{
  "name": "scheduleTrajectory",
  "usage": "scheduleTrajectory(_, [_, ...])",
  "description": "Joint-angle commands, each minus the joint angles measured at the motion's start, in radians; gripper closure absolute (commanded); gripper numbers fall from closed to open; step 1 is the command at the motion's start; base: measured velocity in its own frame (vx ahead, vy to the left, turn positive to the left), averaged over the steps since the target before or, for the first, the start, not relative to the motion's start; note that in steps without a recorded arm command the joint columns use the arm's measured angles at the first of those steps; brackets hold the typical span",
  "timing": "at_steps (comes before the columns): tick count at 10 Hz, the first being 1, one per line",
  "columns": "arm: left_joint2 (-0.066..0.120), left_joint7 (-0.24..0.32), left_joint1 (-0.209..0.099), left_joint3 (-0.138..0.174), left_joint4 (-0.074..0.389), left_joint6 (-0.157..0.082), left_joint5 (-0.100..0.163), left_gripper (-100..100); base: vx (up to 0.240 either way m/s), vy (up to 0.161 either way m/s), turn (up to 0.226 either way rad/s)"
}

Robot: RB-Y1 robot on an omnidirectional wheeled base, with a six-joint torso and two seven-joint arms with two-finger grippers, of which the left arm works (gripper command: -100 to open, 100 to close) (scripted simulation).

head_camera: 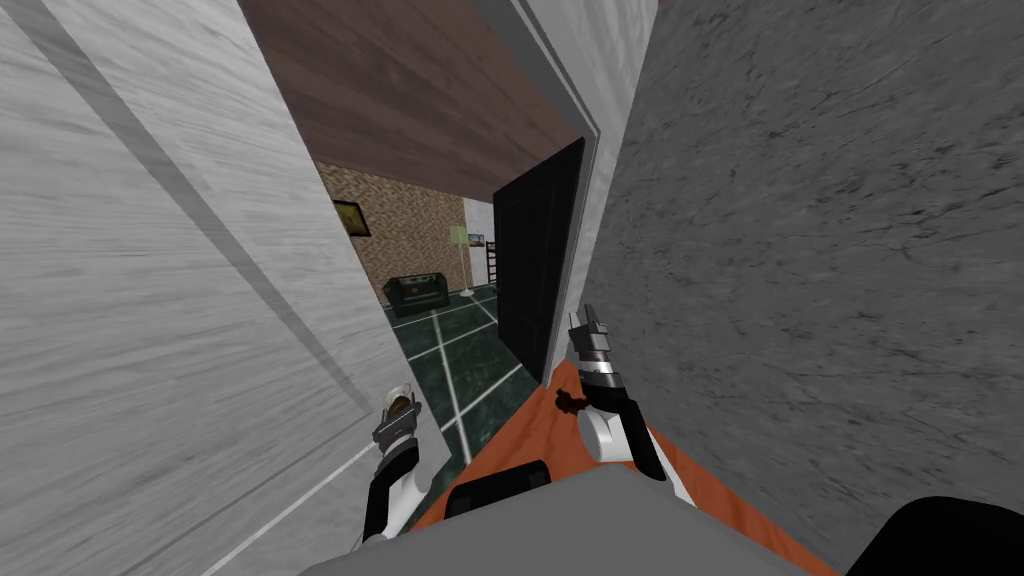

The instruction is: Push the door open

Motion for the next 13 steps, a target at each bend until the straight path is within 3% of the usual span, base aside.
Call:
scheduleTrajectory(1, [0.012,-0.005,-0.012,0.02,0.011,-0.019,0.01,100,0.189,0.054,0.069])
scheduleTrajectory(5, [0.011,-0.03,-0.014,0.058,0.008,-0.037,0.032,100,0.187,0.064,0.077])
scheduleTrajectory(7, [0.011,-0.03,-0.014,0.058,0.008,-0.037,0.032,100,0.088,0.032,0.01])
scheduleTrajectory(8, [0.005,-0.045,-0.015,0.081,0.006,-0.048,0.046,100,0.121,0.034,0.15])
scheduleTrajectory(13, [-0.02,-0.074,-0.017,0.126,0.002,-0.068,0.073,100,0.186,0.056,0.092])
